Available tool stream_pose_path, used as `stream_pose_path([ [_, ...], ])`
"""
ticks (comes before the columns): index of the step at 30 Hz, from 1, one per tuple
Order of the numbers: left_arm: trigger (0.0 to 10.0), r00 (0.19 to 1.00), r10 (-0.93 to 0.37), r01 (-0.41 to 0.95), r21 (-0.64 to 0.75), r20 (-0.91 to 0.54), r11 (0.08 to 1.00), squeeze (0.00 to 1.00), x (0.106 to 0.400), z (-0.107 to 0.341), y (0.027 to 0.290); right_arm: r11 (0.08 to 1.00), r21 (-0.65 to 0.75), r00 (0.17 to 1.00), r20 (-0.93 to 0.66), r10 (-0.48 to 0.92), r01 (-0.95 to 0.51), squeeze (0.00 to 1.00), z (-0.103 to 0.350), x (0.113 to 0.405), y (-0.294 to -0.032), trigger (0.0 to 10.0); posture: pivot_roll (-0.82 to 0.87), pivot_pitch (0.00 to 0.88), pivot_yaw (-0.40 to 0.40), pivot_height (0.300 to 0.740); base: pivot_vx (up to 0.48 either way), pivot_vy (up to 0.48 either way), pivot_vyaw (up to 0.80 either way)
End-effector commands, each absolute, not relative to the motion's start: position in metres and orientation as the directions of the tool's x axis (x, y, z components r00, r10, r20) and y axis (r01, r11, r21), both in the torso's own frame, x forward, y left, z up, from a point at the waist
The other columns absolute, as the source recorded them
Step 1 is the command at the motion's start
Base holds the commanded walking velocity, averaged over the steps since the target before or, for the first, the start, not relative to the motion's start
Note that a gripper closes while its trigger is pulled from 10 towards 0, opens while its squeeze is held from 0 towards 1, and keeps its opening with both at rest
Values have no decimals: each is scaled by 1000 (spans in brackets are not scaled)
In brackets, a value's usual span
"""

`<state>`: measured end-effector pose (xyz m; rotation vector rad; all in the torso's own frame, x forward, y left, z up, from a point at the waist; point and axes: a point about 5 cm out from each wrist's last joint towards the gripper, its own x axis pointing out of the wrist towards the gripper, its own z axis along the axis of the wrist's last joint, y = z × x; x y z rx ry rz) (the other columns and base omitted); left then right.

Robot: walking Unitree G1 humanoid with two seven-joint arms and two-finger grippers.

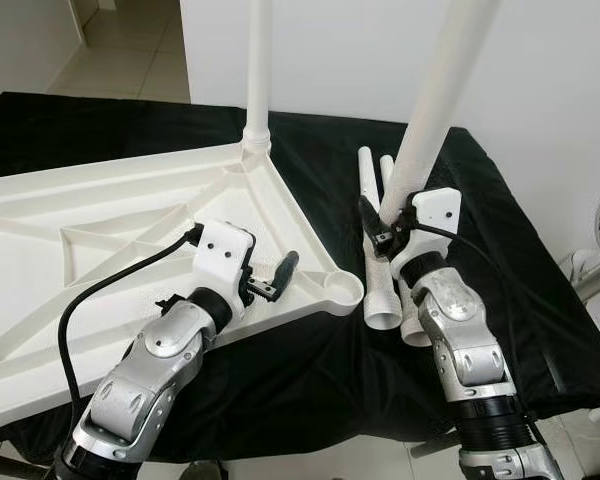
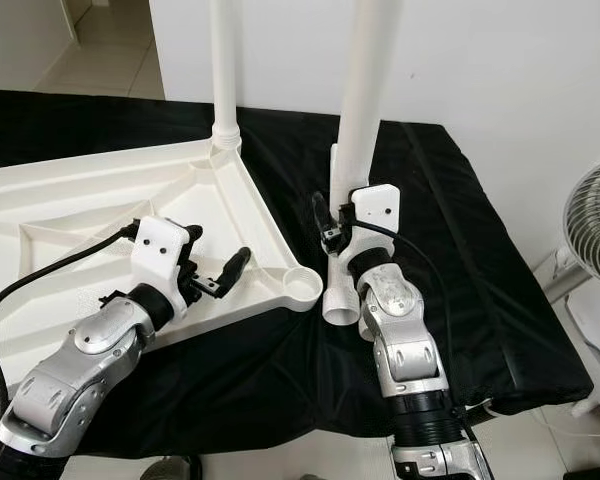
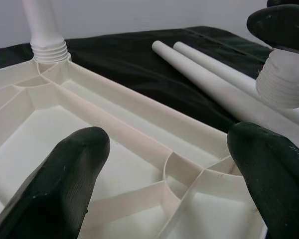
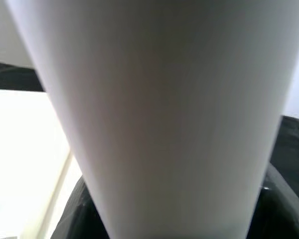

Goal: Building children table

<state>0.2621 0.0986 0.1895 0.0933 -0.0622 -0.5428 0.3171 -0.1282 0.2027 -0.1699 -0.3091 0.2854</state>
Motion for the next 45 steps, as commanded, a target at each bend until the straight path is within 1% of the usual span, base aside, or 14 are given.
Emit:
stream_pose_path([
  [1,10000,579,-815,811,113,-20,574,0,244,188,80,936,-220,901,282,331,-275,0,203,319,-125,10000,104,175,-83,740,0,0,0],
  [4,10000,570,-821,819,113,-39,563,0,242,185,80,925,-203,888,275,369,-321,0,200,323,-119,10000,113,178,-92,740,0,0,0],
  [7,10000,564,-825,824,99,-45,558,0,240,184,80,920,-200,883,272,382,-336,0,199,325,-116,10000,113,178,-92,740,0,0,0],
  [10,10000,523,-849,852,80,-81,517,0,233,181,82,906,-171,863,277,422,-388,0,198,326,-105,10000,121,178,-99,740,0,0,0],
  [11,10000,523,-849,852,80,-81,517,0,233,181,82,906,-171,863,277,422,-388,0,198,326,-105,10000,121,178,-99,740,0,0,0],
  [12,10000,487,-867,873,80,-105,481,0,228,179,83,901,-166,858,277,434,-402,0,197,325,-102,10000,126,177,-105,740,0,0,0],
  [13,10000,487,-867,873,80,-105,481,0,228,179,83,901,-166,858,277,434,-402,0,197,325,-102,10000,126,177,-105,740,0,0,0],
  [16,10000,434,-891,901,66,-137,429,0,218,179,86,886,-154,843,274,464,-437,0,195,322,-94,10000,129,176,-110,740,0,0,0],
  [22,10000,436,-890,900,64,-131,431,0,217,182,86,881,-133,837,276,473,-454,0,192,314,-91,10000,131,175,-115,740,0,0,0],
  [27,10000,462,-878,887,66,-126,457,0,221,184,87,885,-103,844,271,464,-454,0,186,300,-89,10000,127,169,-118,740,0,0,0],
  [32,10000,482,-866,876,69,-133,477,0,226,185,90,903,-84,862,272,427,-421,0,186,294,-95,10000,122,167,-114,740,0,0,0],
  [36,10000,485,-864,874,69,-136,480,0,227,186,91,914,-70,876,267,402,-399,0,184,290,-100,10000,121,166,-112,740,0,0,0],
  [45,10000,489,-862,872,75,-137,483,0,229,187,92,924,-52,895,234,381,-380,0,176,284,-102,10000,120,163,-107,740,0,0,0],
])
